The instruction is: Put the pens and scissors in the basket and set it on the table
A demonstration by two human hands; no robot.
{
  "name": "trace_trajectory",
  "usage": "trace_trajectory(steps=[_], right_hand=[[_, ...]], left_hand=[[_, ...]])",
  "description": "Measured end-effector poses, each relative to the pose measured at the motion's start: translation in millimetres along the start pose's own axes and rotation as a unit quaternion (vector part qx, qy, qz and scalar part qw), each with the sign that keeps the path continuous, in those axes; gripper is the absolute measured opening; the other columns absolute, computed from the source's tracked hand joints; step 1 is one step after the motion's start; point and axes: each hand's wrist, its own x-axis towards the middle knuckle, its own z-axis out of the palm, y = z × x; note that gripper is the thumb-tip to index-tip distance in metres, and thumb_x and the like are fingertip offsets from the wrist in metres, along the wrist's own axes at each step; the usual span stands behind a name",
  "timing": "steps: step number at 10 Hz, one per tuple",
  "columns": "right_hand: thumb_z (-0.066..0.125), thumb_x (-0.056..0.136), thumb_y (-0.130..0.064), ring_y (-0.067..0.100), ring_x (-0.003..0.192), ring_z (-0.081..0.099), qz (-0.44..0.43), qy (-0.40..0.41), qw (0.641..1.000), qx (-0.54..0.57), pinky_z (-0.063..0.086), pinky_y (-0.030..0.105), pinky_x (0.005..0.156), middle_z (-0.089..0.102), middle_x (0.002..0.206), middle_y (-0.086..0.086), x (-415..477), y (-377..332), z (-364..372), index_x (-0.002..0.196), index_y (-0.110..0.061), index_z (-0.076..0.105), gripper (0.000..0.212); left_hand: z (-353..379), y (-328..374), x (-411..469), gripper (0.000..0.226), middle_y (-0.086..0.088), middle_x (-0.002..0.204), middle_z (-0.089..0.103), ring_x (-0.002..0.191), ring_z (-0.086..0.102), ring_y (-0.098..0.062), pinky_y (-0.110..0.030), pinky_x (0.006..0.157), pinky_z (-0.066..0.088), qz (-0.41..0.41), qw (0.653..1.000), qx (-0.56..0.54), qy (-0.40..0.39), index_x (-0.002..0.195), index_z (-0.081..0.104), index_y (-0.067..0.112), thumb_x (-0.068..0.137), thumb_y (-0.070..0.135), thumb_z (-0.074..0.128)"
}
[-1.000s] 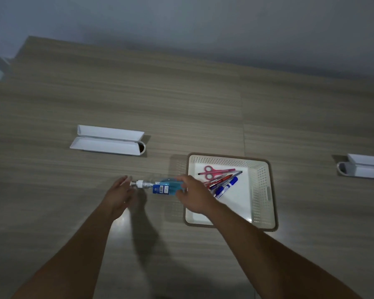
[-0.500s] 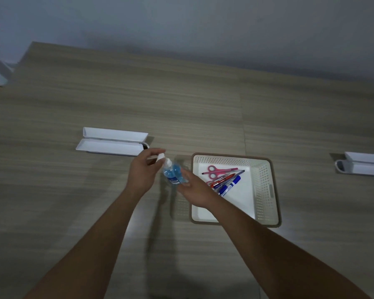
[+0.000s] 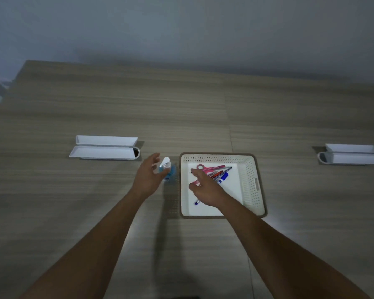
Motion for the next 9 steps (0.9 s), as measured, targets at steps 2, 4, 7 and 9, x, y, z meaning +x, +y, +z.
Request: trace_trajectory(steps=[2, 4, 7, 9], right_hand=[[0.066, 0.099, -0.032, 0.038, 0.156, 0.030, 0.114, 0.181, 0.971, -0.110, 0.030, 0.051, 0.125, 0.036, 0.167, 0.019, -24.9, 93.7, -57.0, 0.161, -0.011, 0.039, 0.070], [0.066, 0.096, -0.047, 0.043, 0.135, 0.052, 0.280, 0.202, 0.938, -0.047, 0.046, 0.048, 0.112, 0.051, 0.150, 0.025, -71.7, 156.7, -94.0, 0.149, 0.003, 0.043, 0.076], [0.061, 0.087, -0.031, 0.026, 0.107, 0.064, 0.213, 0.152, 0.954, 0.148, 0.054, 0.043, 0.102, 0.068, 0.118, 0.006, -88.5, 185.6, -91.1, 0.138, -0.007, 0.064, 0.057], [0.054, 0.100, -0.012, 0.026, 0.114, 0.064, 0.152, 0.134, 0.966, 0.162, 0.053, 0.047, 0.106, 0.069, 0.124, 0.004, -89.2, 180.9, -87.2, 0.140, -0.021, 0.061, 0.042]], left_hand=[[21.6, -13.9, -36.9, 0.021, -0.006, 0.111, 0.075, 0.109, 0.070, -0.029, -0.045, 0.103, 0.054, -0.149, 0.978, 0.080, -0.119, 0.099, 0.073, 0.019, 0.100, 0.039, 0.070], [59.7, -23.0, -70.2, 0.051, -0.010, 0.136, 0.072, 0.119, 0.070, -0.028, -0.044, 0.107, 0.056, -0.176, 0.974, 0.007, -0.143, 0.145, 0.062, 0.013, 0.099, 0.033, 0.072], [75.5, -14.6, -96.5, 0.047, -0.007, 0.148, 0.066, 0.119, 0.062, -0.020, -0.039, 0.108, 0.051, -0.132, 0.987, -0.038, -0.081, 0.149, 0.062, 0.014, 0.102, 0.014, 0.070], [77.3, -17.9, -113.3, 0.057, 0.005, 0.147, 0.058, 0.130, 0.052, -0.010, -0.029, 0.106, 0.040, -0.088, 0.994, -0.055, -0.039, 0.156, 0.055, 0.017, 0.102, 0.011, 0.070]])
